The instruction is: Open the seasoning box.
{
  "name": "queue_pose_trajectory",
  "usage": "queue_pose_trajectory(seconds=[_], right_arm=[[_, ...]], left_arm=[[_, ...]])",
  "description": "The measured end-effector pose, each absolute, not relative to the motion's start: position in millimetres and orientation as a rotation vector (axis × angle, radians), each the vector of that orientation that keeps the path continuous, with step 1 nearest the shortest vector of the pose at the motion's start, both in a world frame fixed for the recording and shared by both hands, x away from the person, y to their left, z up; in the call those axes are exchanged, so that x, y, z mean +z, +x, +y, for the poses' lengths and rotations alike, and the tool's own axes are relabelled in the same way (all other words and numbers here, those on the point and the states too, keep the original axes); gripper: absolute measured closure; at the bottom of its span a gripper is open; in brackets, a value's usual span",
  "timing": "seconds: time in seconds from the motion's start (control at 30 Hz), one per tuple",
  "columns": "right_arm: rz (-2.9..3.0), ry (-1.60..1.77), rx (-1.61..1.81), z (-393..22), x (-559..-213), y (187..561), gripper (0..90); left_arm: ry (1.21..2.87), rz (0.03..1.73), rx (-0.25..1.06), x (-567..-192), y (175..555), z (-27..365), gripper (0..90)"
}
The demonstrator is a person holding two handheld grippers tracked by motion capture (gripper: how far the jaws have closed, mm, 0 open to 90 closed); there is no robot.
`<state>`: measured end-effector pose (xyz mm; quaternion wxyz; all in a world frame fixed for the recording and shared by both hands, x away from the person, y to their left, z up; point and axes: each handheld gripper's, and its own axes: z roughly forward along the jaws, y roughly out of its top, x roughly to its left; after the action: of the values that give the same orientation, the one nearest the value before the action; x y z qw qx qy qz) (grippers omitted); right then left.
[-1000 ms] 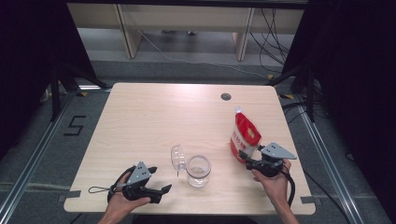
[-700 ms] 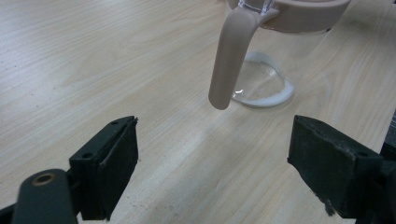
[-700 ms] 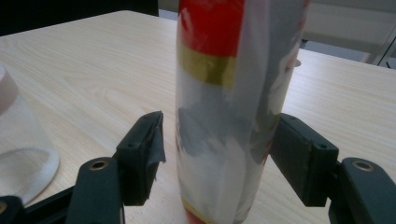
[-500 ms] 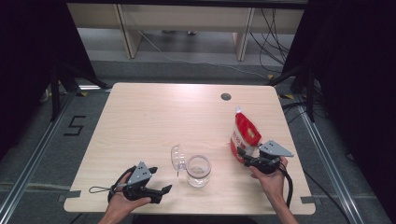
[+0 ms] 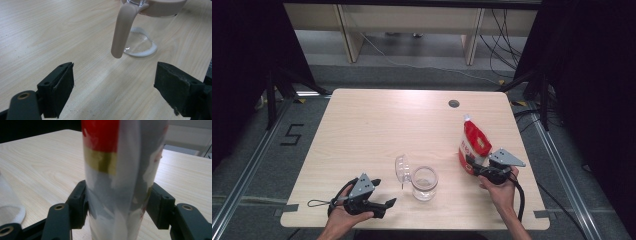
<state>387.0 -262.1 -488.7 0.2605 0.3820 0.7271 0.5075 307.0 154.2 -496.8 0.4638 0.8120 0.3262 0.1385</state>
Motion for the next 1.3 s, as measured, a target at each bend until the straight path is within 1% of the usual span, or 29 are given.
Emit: queue_pose_trajectory(seconds=[0.13, 0.2, 0.23, 0.27, 0.43, 0.63, 1.07, 1.3], right_arm=[[1.968, 1.058, 1.368, -261.4, -488.7, 385.7, 43.9], [1.986, 1.021, 1.360, -262.9, -487.9, 387.8, 44.7], [1.971, 1.054, 1.370, -261.4, -488.0, 386.0, 45.1], [1.975, 1.060, 1.373, -261.2, -487.8, 385.3, 45.4], [2.016, 0.995, 1.370, -266.0, -485.8, 386.3, 46.9], [2.058, 0.991, 1.364, -269.3, -483.4, 381.0, 47.5], [2.104, 0.880, 1.374, -278.5, -480.8, 368.4, 47.9], [2.136, 0.873, 1.381, -281.7, -480.4, 360.6, 48.1]], left_arm=[[1.989, 0.818, 0.323, -497.5, 306.5, 153.4, 15.9], [1.991, 0.809, 0.335, -496.6, 306.0, 153.1, 16.0], [2.024, 0.786, 0.353, -495.7, 307.2, 155.4, 16.0], [1.999, 0.793, 0.341, -496.3, 306.7, 154.1, 16.0], [2.011, 0.803, 0.347, -495.7, 306.5, 155.6, 16.1], [1.981, 0.818, 0.327, -496.0, 305.1, 153.6, 16.1], [1.996, 0.810, 0.334, -495.9, 305.5, 154.7, 16.0], [2.000, 0.812, 0.339, -495.9, 305.7, 155.3, 16.1]])
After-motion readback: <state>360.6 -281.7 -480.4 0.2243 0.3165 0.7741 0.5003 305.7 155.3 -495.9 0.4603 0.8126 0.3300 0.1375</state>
